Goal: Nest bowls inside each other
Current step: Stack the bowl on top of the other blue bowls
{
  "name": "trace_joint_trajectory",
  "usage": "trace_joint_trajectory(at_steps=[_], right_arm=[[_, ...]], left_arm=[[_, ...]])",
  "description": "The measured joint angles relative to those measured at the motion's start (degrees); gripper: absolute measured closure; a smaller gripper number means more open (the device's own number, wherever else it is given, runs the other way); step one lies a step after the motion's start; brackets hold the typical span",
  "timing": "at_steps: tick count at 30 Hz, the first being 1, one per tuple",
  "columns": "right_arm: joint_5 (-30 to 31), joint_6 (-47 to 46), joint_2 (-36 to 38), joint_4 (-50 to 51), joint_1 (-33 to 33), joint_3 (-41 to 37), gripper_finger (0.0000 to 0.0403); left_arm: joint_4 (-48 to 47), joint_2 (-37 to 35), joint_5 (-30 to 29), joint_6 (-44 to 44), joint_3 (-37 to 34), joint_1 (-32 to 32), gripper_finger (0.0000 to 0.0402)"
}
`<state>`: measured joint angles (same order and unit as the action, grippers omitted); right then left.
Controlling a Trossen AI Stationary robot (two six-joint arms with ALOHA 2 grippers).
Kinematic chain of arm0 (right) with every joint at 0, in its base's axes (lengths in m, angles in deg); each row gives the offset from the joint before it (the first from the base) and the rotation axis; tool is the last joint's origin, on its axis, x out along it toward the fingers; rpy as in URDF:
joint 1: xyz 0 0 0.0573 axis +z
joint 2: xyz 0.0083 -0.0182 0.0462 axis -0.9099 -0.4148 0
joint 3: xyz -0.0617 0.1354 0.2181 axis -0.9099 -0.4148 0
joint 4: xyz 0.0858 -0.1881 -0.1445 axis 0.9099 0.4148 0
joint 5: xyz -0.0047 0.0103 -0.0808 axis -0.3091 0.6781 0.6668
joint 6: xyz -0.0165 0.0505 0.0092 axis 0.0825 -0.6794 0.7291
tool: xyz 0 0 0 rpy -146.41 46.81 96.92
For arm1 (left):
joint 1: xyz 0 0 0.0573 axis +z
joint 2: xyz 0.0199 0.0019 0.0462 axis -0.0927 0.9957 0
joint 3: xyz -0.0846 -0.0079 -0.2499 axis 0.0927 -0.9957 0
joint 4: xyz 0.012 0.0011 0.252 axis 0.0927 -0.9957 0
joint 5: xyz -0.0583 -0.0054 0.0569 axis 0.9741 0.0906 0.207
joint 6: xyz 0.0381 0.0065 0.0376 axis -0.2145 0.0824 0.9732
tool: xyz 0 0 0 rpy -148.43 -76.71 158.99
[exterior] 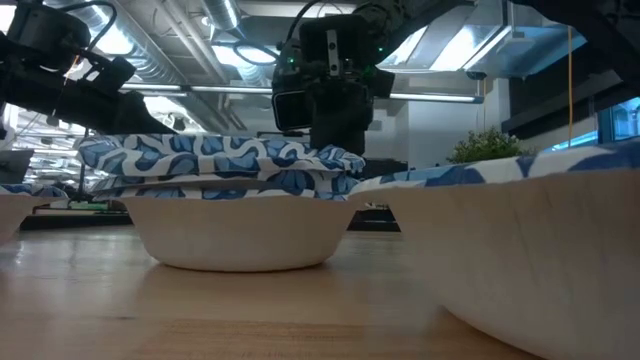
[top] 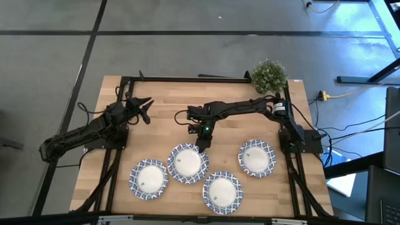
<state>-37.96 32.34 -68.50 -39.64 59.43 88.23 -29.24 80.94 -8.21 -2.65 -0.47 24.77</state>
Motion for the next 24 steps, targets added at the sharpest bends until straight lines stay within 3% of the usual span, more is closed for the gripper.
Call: trace_joint_trajectory(at_steps=[24], right_arm=[[-0.82,-0.15,0.02,-0.81,-1.27,0.02,0.0356]], left_arm=[[0.00,0.00,0.00,0.02,0.00,0.00,0.0319]])
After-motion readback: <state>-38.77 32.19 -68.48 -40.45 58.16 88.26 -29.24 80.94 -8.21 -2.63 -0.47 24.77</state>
